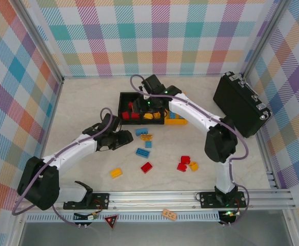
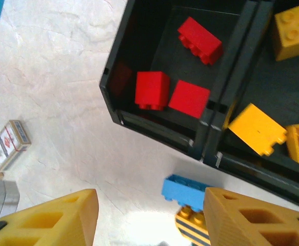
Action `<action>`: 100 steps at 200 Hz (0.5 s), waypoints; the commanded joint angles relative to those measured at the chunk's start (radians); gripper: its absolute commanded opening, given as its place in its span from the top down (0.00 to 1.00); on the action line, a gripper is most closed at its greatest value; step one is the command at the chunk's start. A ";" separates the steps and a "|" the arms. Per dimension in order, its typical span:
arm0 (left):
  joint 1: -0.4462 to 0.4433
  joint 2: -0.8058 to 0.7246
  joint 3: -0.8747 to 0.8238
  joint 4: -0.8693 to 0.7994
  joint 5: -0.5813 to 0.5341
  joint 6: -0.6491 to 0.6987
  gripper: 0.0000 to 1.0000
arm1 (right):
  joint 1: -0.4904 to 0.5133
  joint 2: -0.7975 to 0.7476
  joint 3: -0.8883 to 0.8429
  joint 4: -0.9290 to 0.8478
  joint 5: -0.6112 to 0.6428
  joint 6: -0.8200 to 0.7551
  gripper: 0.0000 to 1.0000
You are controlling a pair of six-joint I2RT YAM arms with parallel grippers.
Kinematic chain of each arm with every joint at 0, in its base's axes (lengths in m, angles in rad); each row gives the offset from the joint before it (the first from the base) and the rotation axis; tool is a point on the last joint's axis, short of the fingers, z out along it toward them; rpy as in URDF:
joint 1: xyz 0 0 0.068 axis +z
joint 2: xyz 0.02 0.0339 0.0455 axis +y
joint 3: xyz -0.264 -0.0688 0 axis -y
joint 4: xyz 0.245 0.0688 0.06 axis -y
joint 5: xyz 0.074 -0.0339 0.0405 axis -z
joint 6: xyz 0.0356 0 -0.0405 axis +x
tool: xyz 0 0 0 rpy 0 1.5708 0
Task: Sort the legos into containers by color
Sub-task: Place the lego in the container.
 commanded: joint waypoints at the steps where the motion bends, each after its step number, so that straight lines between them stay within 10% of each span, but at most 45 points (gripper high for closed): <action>1: -0.029 0.025 0.043 0.030 0.064 0.058 0.44 | 0.001 -0.082 -0.116 0.040 0.040 -0.003 0.43; 100: -0.162 0.119 0.079 0.044 0.150 0.141 0.44 | -0.031 -0.474 -0.686 -0.024 0.158 0.111 0.38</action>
